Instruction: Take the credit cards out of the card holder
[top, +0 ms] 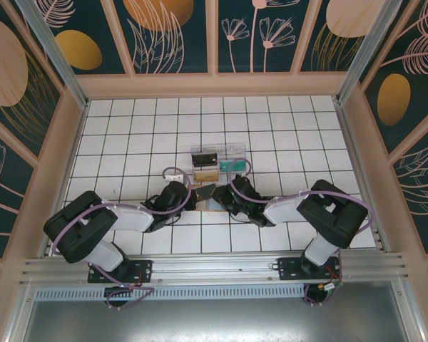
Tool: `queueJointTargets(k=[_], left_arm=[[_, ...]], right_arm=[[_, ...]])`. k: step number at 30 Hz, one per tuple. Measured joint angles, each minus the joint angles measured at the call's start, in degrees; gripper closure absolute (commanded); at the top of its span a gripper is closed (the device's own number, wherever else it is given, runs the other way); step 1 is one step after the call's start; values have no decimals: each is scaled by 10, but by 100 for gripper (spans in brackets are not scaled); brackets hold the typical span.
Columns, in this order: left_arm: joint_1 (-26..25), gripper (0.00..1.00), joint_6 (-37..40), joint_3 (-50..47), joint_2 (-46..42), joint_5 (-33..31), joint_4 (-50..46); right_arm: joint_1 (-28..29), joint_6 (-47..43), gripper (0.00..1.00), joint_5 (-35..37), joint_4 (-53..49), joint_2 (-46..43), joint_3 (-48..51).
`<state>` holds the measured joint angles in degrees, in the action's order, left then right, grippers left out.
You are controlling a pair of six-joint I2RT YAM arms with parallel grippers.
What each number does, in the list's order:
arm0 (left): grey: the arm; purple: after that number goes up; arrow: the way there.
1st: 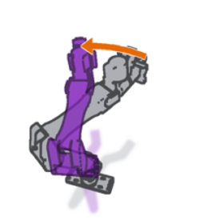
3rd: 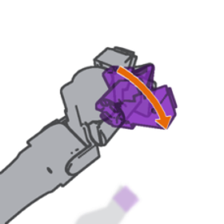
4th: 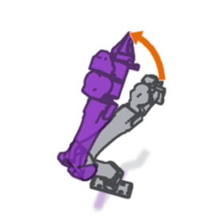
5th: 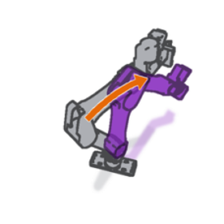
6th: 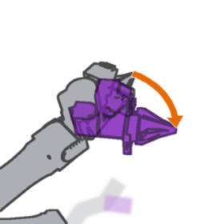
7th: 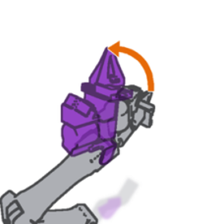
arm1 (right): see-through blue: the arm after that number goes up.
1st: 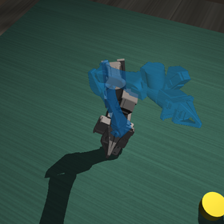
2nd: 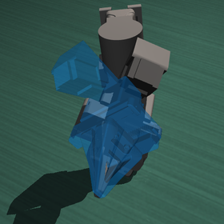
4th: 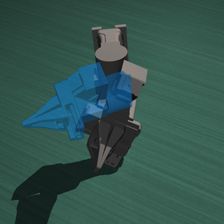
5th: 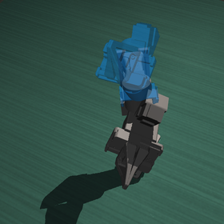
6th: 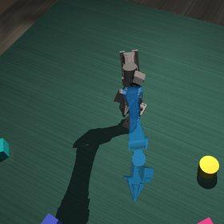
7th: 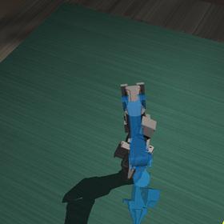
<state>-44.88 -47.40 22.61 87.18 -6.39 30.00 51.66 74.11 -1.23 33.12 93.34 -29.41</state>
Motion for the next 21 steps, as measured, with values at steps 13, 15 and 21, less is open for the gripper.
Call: queueJointTargets(k=[13, 15, 21], left_arm=[[0, 100, -9, -2, 0, 6, 3], [0, 100, -9, -2, 0, 8, 3], [0, 100, -9, -3, 0, 15, 6]], right_arm=[[12, 28, 75, 31, -30, -6, 0], [10, 28, 75, 31, -24, 0, 0], [5, 27, 78, 24, 11, 23, -8]])
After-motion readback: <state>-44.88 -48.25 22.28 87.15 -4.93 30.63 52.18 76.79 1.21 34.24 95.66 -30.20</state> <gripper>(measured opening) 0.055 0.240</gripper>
